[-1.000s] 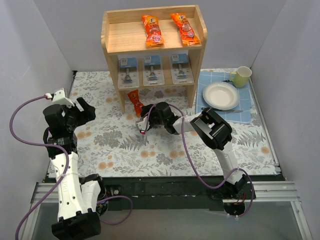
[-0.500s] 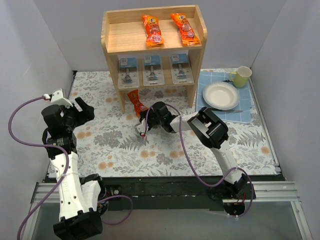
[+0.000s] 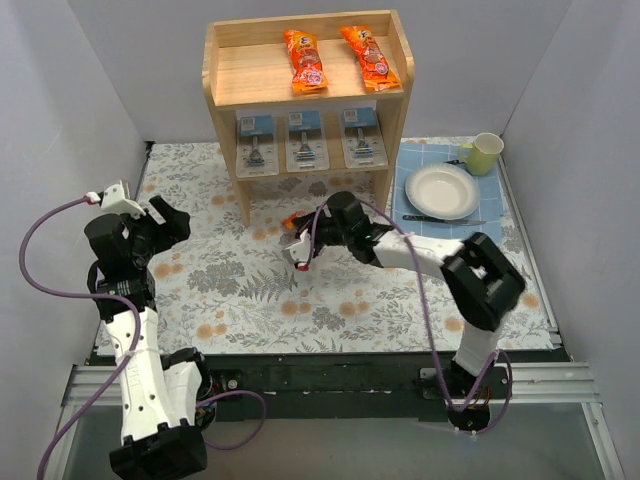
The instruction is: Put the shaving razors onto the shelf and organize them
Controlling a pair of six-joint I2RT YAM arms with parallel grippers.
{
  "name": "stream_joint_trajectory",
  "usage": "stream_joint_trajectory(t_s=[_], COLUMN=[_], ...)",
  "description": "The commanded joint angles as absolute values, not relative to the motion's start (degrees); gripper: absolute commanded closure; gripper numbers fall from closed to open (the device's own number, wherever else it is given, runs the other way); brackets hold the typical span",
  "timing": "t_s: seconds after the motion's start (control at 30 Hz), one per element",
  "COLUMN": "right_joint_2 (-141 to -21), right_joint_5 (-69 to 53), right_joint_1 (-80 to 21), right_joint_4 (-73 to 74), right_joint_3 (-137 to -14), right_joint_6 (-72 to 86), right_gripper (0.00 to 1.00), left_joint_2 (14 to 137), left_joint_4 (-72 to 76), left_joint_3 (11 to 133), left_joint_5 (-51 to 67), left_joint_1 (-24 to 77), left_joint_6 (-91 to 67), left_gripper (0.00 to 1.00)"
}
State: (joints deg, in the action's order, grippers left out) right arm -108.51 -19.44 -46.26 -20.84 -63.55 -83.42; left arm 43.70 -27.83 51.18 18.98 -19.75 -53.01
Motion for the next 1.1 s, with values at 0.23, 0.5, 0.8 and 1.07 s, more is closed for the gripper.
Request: stream_joint_trajectory(t_s=[0.23, 0.5, 0.8, 1.07], right_joint_2=[-74.63, -80.67, -101.5, -119.26], right_joint_5=[-31.38, -8.89, 3.95, 2.91], right_joint_1=[-52.28, -57.48, -58.45, -57.66], right_joint_4=[-5.18, -32.05, -52.21, -50.01], right_joint_3=[-71.8, -80.67, -107.73, -132.01], right_joint_6=[-70.59, -68.98, -76.46, -84.01], right_gripper=[0.99, 0.99, 0.99, 0.99], left_joint_2=[41.05, 41.4, 41.4, 40.43], left_joint_4=[-19.34, -18.9, -19.77, -22.23], left_joint_3=[45.71, 45.7, 46.76, 48.07], left_joint_5=[21.27, 21.71, 22.41, 22.24], left_joint_1=[-20.04, -20.04, -20.04, -20.04], left_joint_6=[-58.09, -58.36, -57.75, -56.69], left_gripper=[0.25, 0.25, 0.25, 0.25])
